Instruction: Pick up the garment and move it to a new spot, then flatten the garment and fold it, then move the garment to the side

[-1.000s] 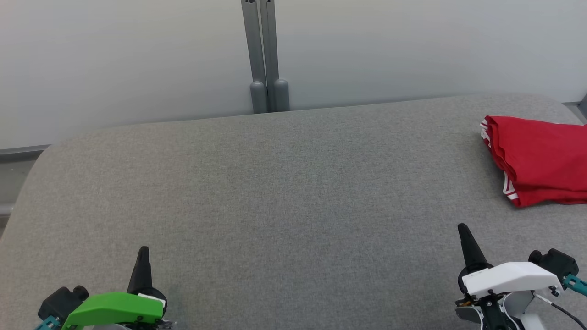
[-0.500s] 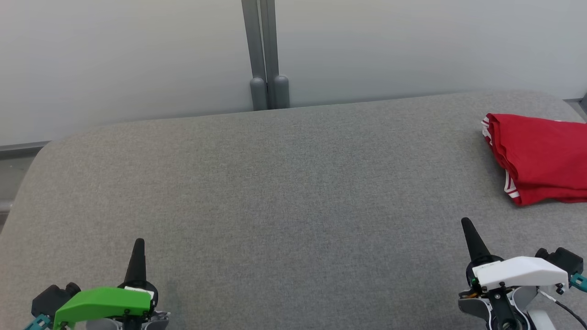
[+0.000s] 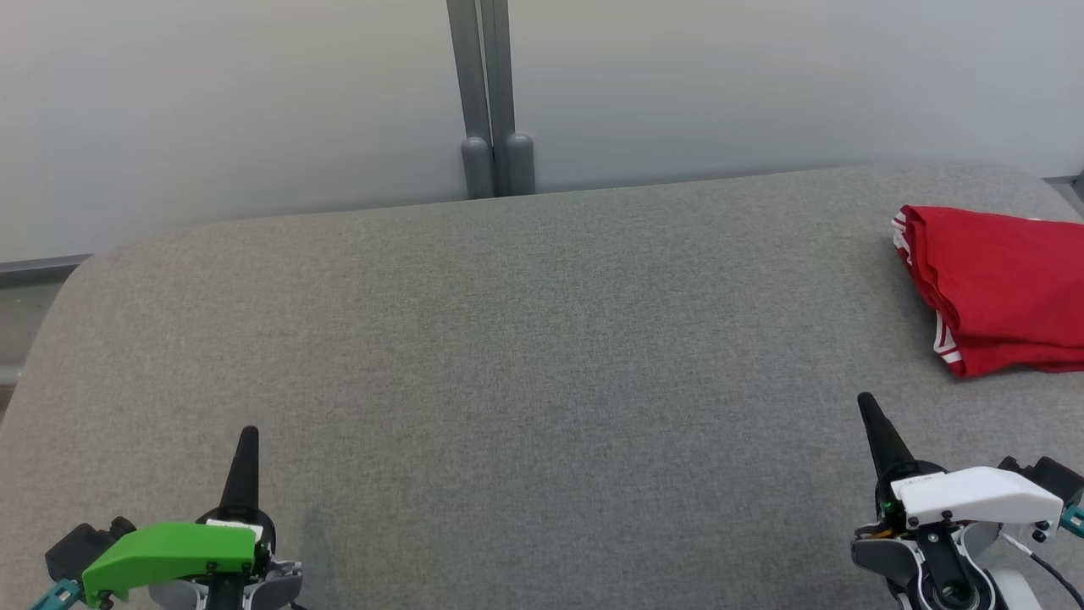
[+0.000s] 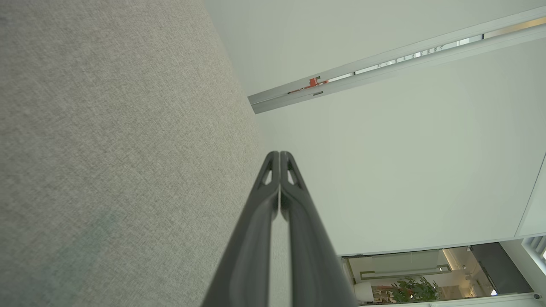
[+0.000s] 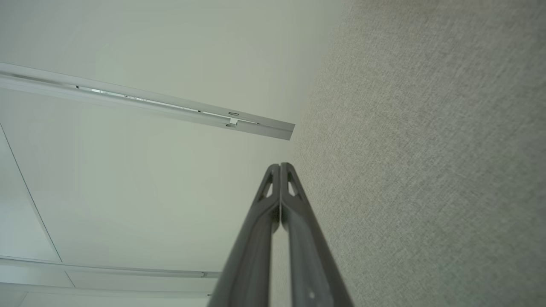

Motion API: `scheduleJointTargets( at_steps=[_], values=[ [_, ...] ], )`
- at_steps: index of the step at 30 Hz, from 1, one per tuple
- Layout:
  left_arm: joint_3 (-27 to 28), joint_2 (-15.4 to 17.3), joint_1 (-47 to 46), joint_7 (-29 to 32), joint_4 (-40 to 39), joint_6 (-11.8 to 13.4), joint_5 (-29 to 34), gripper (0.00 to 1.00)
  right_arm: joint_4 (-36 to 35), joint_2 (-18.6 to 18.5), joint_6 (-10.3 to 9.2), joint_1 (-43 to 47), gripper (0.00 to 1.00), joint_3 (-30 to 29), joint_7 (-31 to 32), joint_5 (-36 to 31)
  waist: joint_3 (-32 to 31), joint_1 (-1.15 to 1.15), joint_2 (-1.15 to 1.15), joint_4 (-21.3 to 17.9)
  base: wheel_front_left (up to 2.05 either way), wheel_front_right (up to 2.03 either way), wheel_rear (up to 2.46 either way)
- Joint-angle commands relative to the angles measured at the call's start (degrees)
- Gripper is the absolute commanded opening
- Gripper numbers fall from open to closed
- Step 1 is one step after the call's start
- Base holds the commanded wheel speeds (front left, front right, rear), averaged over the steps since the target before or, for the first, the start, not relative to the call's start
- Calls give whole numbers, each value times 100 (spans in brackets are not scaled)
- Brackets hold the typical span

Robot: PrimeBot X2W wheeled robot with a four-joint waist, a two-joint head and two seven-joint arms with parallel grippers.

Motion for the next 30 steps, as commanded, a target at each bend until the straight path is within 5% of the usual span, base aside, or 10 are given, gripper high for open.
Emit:
scheduleJointTargets(
  at_steps=[1,30],
  values=[
    [40,30,-149,33,-58,-49,-157,0,-69,-29,4,-120,0,-32,36,145,6,0,0,1,0,0,0],
    [263,37,-279,374,-155,-187,-1292,0,-157,-34,4,-189,0,-226,377,1345,120,0,0,11,0,0,0]
  ],
)
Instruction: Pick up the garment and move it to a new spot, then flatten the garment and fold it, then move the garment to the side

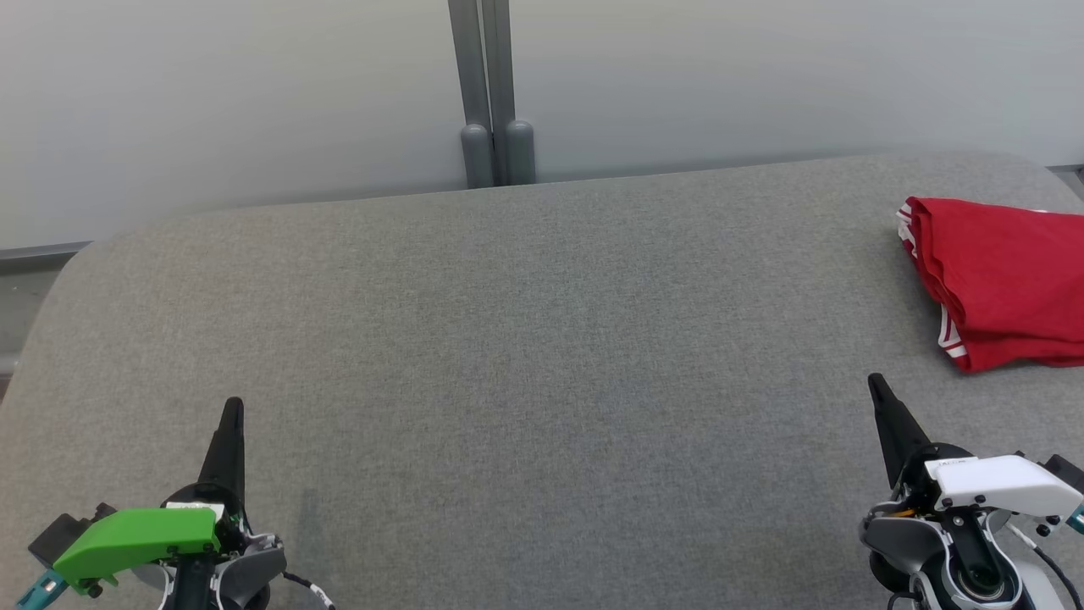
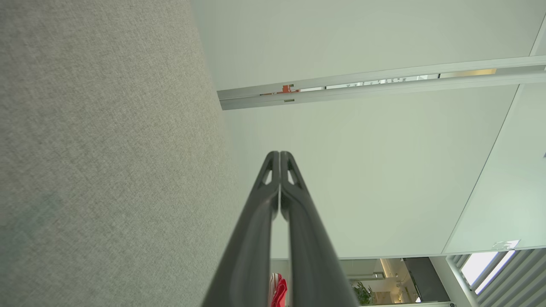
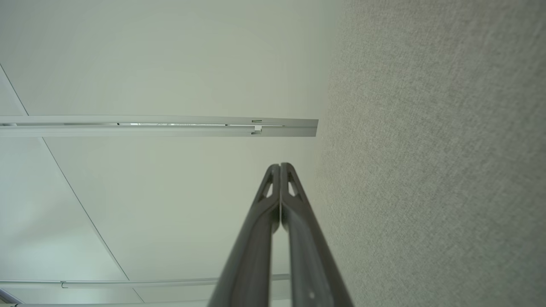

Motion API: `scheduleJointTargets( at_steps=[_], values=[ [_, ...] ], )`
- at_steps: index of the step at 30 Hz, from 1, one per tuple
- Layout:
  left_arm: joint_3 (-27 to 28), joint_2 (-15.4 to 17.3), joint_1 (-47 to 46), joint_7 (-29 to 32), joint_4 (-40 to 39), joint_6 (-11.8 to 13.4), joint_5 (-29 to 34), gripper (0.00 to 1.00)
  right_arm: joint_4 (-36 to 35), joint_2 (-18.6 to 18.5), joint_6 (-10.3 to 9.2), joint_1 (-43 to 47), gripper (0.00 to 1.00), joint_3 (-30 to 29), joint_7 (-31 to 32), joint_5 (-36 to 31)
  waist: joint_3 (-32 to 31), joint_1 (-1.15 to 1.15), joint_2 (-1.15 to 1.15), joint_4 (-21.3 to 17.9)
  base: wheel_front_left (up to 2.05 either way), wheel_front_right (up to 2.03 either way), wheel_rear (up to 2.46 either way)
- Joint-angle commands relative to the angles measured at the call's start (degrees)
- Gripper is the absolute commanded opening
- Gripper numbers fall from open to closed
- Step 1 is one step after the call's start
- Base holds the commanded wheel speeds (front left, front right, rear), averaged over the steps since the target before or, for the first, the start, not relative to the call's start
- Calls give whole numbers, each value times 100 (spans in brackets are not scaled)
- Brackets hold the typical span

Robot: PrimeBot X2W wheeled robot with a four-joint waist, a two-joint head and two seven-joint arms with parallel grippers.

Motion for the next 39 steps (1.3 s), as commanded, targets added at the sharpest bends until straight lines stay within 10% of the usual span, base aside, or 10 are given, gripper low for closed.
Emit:
scheduleJointTargets(
  at_steps=[1,39],
  values=[
    [47,34,-91,31,-39,-45,-114,0,-42,-26,4,-82,0,-27,37,115,6,0,0,1,0,0,0],
    [107,36,-130,142,-62,-87,-451,0,-70,-28,4,-89,0,-84,147,485,49,0,0,5,0,0,0]
  ],
)
